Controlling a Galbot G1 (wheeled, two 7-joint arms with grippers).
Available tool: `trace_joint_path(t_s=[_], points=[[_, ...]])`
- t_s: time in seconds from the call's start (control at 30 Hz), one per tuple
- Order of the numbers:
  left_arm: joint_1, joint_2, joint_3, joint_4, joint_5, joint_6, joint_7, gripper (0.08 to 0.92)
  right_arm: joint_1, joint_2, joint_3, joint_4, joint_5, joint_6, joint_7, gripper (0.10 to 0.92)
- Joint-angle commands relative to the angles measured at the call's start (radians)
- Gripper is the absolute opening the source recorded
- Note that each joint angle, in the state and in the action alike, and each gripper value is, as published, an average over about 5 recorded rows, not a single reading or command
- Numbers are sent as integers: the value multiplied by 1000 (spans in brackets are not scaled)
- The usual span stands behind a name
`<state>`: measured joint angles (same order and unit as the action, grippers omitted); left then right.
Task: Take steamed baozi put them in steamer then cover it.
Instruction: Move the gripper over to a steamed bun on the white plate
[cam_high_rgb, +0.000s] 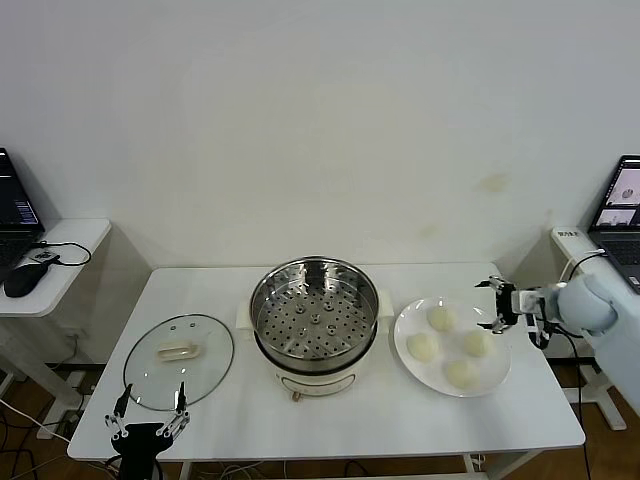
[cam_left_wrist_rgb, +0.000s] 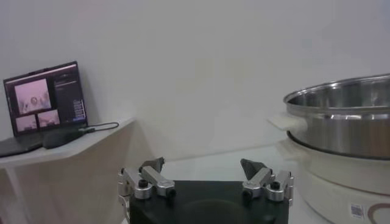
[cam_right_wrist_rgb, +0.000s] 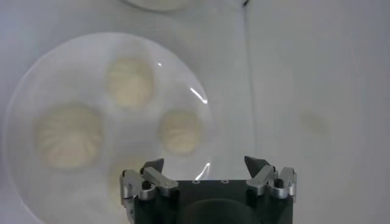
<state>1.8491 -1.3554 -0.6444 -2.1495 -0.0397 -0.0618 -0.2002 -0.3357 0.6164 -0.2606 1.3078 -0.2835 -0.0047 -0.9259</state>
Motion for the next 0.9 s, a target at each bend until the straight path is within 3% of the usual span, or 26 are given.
trace_joint_path(t_s=[0.03, 0.9], points=[[-9, 0, -5, 1, 5, 2, 3, 823, 276, 120, -341, -206, -16, 15, -80, 823], [-27, 9, -37, 34, -6, -4, 2, 823, 264, 381, -314, -519, -163, 30, -53, 817]])
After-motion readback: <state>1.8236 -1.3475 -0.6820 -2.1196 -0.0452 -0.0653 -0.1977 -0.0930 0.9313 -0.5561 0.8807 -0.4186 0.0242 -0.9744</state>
